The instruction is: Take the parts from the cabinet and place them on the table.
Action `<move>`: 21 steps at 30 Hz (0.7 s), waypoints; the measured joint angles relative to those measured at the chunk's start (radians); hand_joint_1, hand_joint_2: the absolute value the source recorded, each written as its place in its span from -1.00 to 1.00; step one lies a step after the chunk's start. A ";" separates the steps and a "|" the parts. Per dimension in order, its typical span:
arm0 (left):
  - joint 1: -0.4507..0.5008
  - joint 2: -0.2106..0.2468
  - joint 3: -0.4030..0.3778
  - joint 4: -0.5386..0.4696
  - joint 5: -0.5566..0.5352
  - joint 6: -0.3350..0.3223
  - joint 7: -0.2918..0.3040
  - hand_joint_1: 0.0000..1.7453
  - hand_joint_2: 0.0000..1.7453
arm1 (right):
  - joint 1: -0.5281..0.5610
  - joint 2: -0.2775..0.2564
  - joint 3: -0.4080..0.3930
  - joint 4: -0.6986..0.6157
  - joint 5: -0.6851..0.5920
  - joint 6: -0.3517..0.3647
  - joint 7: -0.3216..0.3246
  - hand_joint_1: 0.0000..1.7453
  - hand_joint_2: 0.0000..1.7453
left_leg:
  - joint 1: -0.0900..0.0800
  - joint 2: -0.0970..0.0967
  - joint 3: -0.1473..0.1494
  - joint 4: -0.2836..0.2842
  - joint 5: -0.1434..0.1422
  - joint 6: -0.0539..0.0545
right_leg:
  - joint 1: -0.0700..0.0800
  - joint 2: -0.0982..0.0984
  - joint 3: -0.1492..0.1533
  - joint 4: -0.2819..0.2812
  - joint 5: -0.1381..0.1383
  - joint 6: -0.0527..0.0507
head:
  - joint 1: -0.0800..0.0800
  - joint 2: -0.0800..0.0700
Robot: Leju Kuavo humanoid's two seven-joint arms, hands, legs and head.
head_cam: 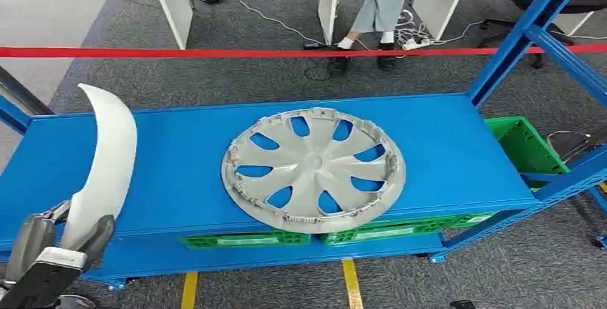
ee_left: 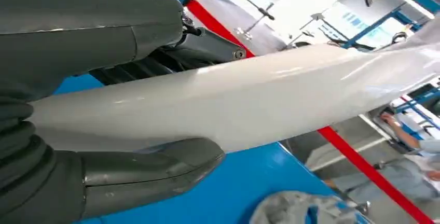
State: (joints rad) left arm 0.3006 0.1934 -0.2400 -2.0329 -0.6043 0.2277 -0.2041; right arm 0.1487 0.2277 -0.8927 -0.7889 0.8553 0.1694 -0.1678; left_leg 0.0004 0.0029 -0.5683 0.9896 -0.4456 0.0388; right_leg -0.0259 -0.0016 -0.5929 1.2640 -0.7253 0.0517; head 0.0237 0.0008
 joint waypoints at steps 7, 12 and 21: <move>0.007 -0.007 -0.015 -0.009 0.000 0.001 -0.001 1.00 1.00 | -0.003 0.003 -0.011 -0.010 -0.001 0.000 0.000 -1.00 1.00 | -0.004 -0.005 -0.009 0.012 0.013 -0.030 | 0.001 0.006 0.127 -0.266 0.177 -0.015 | -0.003 0.000; 0.012 -0.008 -0.022 -0.016 0.002 0.015 -0.003 1.00 1.00 | -0.005 0.009 -0.017 -0.017 0.000 -0.005 -0.003 -1.00 1.00 | 0.003 -0.006 -0.030 0.055 -0.041 -0.062 | -0.002 0.000 0.090 -0.270 0.196 -0.054 | -0.006 0.000; 0.050 -0.010 -0.046 -0.016 -0.024 0.195 -0.053 1.00 1.00 | -0.005 0.053 -0.113 -0.095 0.025 0.095 0.042 -1.00 1.00 | 0.006 -0.006 0.118 0.006 -0.087 -0.055 | 0.007 -0.007 0.022 -0.255 0.252 -0.047 | -0.004 0.000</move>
State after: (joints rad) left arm 0.3501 0.1831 -0.2861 -2.0489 -0.6279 0.4228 -0.2575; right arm 0.1439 0.2808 -1.0052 -0.8836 0.8801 0.2640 -0.1259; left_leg 0.0059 -0.0035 -0.4504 0.9951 -0.5325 -0.0157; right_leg -0.0188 -0.0081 -0.5706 1.0094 -0.4733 0.0047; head 0.0195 0.0008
